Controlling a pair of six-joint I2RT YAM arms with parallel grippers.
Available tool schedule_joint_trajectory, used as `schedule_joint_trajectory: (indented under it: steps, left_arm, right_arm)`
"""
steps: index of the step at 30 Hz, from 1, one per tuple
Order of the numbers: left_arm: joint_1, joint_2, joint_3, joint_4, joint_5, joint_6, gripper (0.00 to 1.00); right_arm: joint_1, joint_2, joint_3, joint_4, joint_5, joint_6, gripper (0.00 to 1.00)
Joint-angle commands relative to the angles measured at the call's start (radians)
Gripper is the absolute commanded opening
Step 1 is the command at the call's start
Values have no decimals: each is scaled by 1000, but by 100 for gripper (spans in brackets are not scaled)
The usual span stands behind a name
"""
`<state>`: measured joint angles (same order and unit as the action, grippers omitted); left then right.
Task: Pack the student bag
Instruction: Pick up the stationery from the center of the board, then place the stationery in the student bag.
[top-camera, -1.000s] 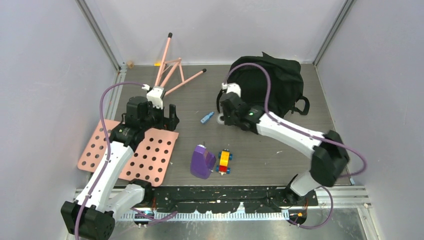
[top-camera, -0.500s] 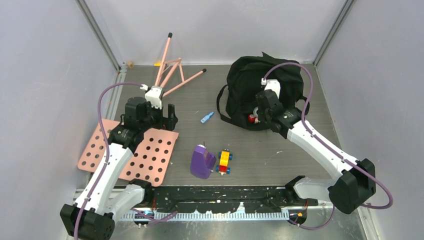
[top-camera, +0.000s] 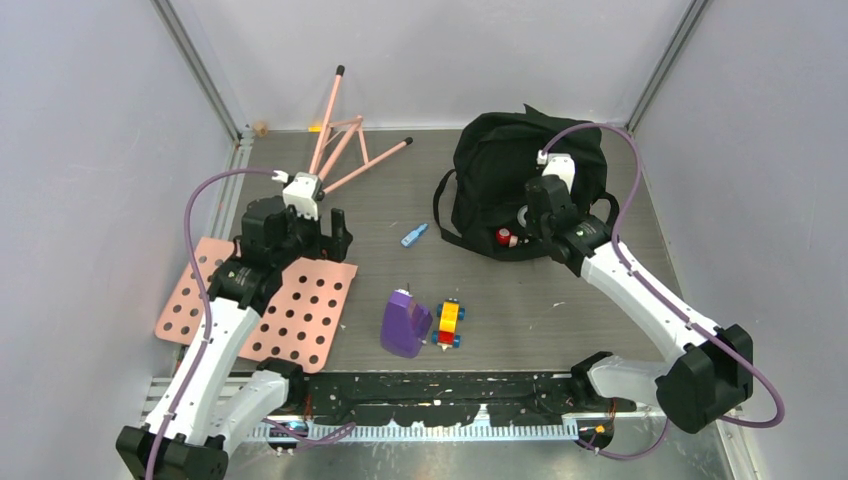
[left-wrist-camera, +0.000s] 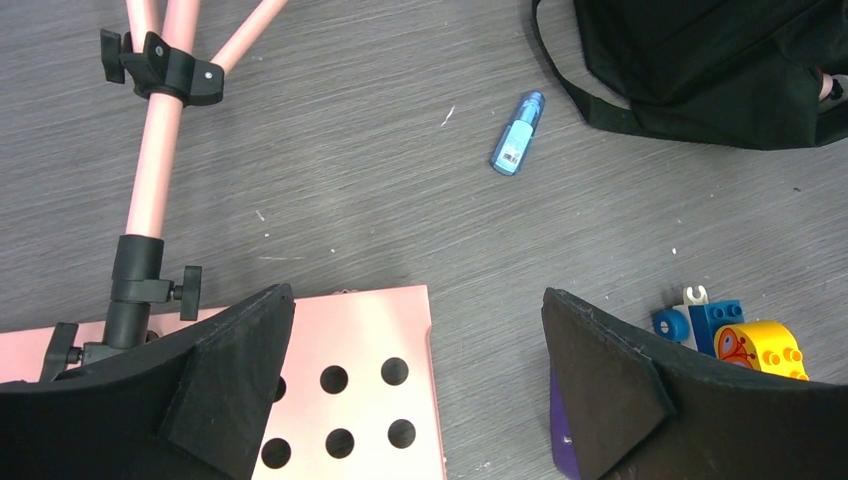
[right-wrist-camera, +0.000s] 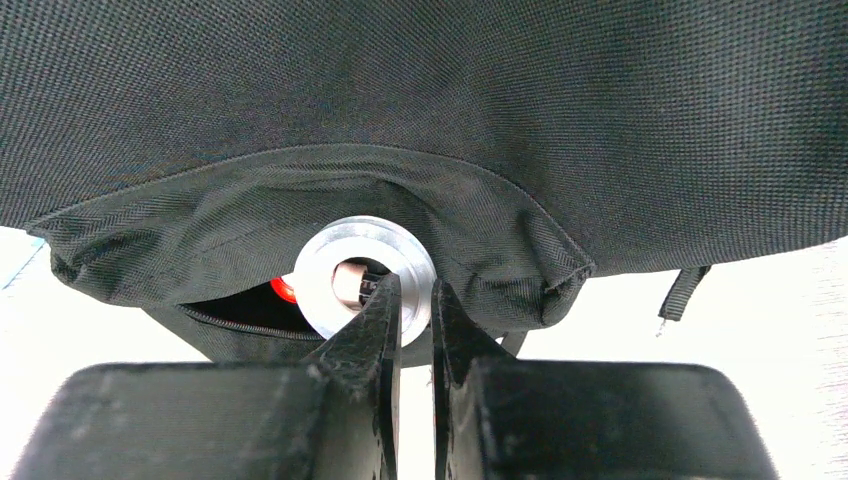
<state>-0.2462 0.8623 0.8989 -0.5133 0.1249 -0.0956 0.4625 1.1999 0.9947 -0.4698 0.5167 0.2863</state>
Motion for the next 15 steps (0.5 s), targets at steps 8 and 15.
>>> schedule_joint_trajectory:
  steps: [8, 15]
  left_arm:
    - [7, -46, -14, 42, 5, -1, 98]
    - [7, -26, -8, 35, 23, -4, 98]
  right_arm:
    - [1, 47, -59, 66, 2, 53, 3]
    - [5, 81, -100, 113, 2, 73, 3]
